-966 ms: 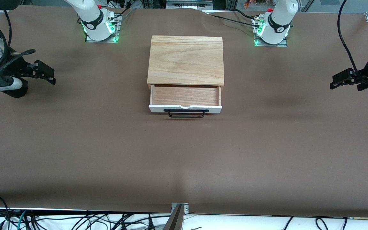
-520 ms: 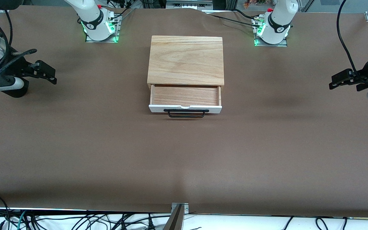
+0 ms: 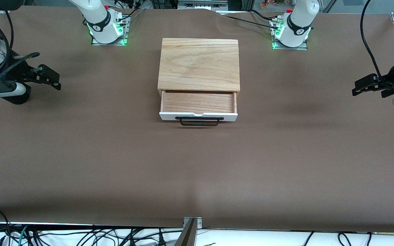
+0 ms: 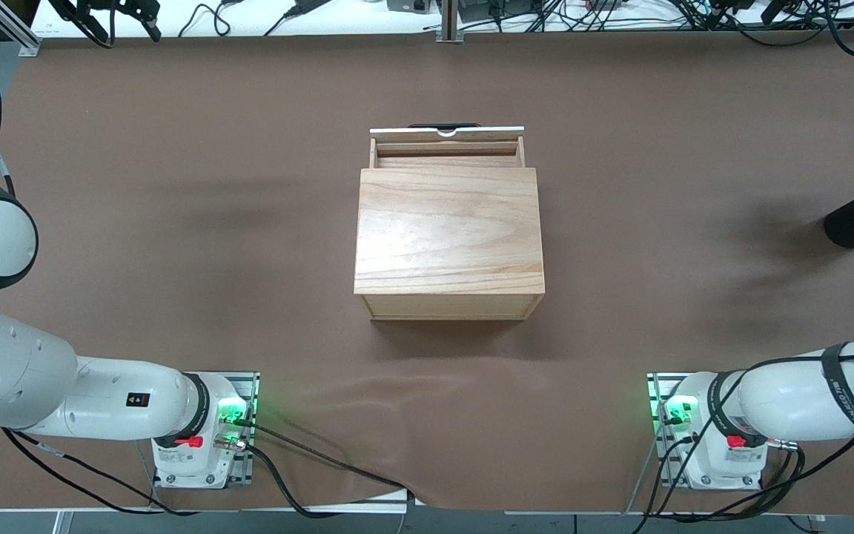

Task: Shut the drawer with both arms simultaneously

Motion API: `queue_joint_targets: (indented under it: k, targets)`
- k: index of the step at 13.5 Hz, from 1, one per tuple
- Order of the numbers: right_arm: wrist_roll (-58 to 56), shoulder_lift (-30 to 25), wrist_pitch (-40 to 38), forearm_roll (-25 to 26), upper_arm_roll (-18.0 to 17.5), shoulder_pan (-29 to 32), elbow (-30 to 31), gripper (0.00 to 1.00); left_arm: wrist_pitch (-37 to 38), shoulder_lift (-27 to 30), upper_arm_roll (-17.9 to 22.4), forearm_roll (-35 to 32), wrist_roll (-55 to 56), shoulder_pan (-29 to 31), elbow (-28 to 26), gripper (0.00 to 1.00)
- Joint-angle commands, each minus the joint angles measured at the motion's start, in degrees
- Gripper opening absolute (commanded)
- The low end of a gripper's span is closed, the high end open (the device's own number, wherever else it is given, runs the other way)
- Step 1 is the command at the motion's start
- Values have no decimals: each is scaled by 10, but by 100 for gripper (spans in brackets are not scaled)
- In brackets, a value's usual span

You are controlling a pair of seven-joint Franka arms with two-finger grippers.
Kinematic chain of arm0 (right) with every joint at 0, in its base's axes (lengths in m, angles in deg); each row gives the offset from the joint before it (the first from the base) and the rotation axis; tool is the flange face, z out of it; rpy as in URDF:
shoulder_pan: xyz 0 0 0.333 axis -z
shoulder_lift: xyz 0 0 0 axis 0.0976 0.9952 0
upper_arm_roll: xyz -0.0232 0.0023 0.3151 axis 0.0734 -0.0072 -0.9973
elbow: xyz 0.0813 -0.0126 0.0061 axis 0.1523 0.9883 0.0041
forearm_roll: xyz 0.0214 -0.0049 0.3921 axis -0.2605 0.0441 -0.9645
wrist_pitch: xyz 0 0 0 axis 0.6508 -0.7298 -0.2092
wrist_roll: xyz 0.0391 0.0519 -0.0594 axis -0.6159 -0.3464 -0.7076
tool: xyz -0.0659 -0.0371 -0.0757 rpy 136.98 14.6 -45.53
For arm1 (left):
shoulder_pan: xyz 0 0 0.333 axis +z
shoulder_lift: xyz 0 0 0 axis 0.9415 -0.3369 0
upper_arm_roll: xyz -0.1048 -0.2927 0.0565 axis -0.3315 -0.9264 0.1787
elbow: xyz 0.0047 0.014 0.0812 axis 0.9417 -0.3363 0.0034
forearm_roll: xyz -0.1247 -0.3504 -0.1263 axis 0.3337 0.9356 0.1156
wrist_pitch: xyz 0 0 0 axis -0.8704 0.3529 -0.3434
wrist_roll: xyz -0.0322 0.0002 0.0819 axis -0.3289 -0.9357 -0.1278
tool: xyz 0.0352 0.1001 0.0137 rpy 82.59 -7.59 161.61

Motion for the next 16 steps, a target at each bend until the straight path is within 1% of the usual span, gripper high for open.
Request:
queue_joint_targets:
  k: [1, 3, 5, 6, 7, 8, 9, 10, 11, 12, 13, 14, 16]
  targets:
    - [0, 30, 9, -27, -3, -15, -12, 100, -4, -5, -1, -8, 9, -3, 8, 100]
    - [-3, 36, 10, -73, -3, -15, -12, 100, -4, -7, -2, -7, 7, -4, 8, 100]
    - [-5, 70, 9, -120, -1, -13, -11, 100, -3, -23, -24, -7, 8, -4, 8, 100]
    - [-8, 110, 8, -126, -3, -15, -12, 100, -3, -32, -35, -9, 9, -4, 8, 100]
    - [-8, 130, 2, -124, -5, -22, -24, 100, -4, -38, -46, -8, 9, -4, 8, 100]
    - [-9, 128, 2, -120, -6, -27, -26, 100, -9, -49, -53, -5, 11, -4, 9, 100]
    - [-15, 128, 6, -122, -6, -27, -29, 100, -11, -73, -70, 12, 15, -5, 13, 100]
    - [-19, 135, 15, -125, -6, -26, -31, 100, -21, -105, -81, 23, 16, -6, 29, 100]
    - [-18, 150, 43, -129, -7, -26, -32, 100, -36, -134, -84, 25, 18, -14, 47, 100]
    - [-25, 169, 85, -142, -10, -31, -32, 100, -52, -158, -85, 34, 27, -26, 58, 100]
    - [-32, 191, 116, -168, -21, -40, -32, 100, -72, -177, -85, 50, 51, -40, 65, 100]
    - [-30, 219, 145, -185, -31, -46, -42, 100, -100, -193, -85, 64, 78, -49, 66, 100]
    - [-27, 286, 207, -217, -53, -51, -82, 100, -155, -222, -85, 74, 111, -76, 66, 100]
